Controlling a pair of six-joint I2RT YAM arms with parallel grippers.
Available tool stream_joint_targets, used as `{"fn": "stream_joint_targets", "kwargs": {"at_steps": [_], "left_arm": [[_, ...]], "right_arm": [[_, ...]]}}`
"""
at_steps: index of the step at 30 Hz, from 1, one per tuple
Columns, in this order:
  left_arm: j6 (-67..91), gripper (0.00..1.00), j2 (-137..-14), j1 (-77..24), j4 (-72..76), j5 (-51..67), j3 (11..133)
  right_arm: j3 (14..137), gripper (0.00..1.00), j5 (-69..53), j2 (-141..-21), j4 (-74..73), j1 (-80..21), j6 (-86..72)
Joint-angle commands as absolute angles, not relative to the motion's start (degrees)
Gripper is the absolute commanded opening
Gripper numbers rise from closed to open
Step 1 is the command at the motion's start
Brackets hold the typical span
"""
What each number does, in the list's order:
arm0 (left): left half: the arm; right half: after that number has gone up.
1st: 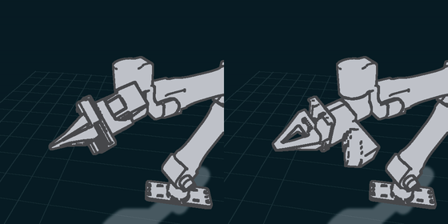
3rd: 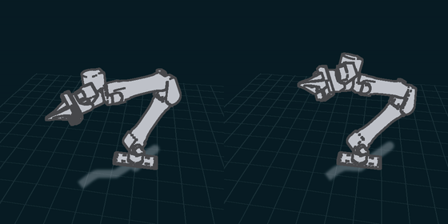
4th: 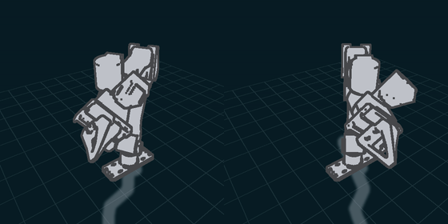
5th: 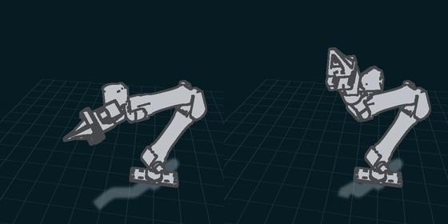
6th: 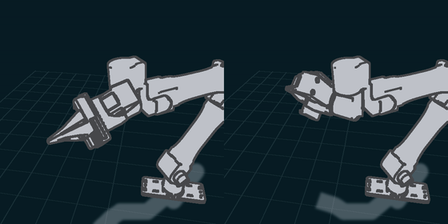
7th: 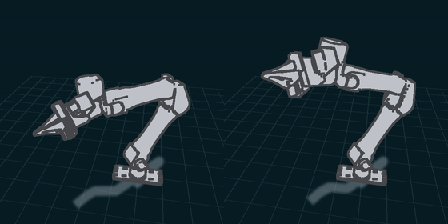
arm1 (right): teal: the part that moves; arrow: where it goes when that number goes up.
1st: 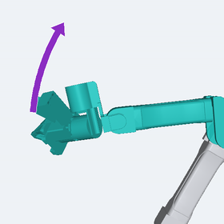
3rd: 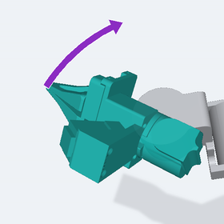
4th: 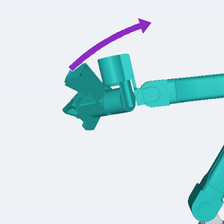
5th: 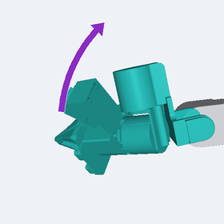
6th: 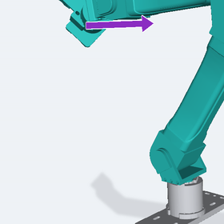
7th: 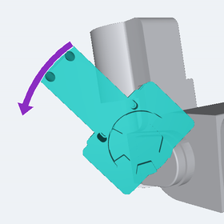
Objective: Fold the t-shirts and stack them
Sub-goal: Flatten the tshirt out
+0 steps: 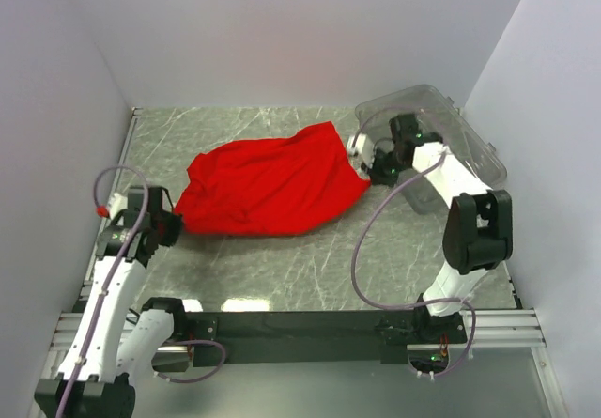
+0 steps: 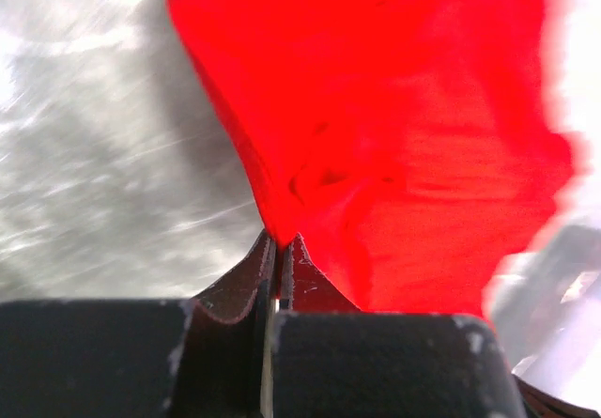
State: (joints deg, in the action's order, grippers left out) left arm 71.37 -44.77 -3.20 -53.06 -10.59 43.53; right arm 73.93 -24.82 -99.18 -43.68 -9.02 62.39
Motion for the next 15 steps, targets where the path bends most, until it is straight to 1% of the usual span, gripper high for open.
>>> {"fn": "stream_joint_targets", "kwargs": {"at_steps": [1, 9, 13, 15], "left_arm": [[70.4, 0.00, -43.3, -3.2, -53.8, -16.6, 51.9], [68.5, 0.01, -42.1, -3.1, -53.3, -27.3, 70.4], [65.8, 0.01, -41.7, -3.1, -47.0, -31.9, 77.7], [64.5, 0.01, -41.2, -3.1, -43.1, -34.0, 80.7]], "right_arm": [[83.8, 0.00, -32.9, -93.7, -47.4, -7.9, 58.9], [99.4, 0.00, -39.8, -88.2, -42.9, -6.0, 47.6], [110.4, 0.00, -42.9, -87.5, -39.6, -4.1, 40.6], [113.5, 0.00, -44.3, -86.8, -37.3, -3.2, 37.6]]}}
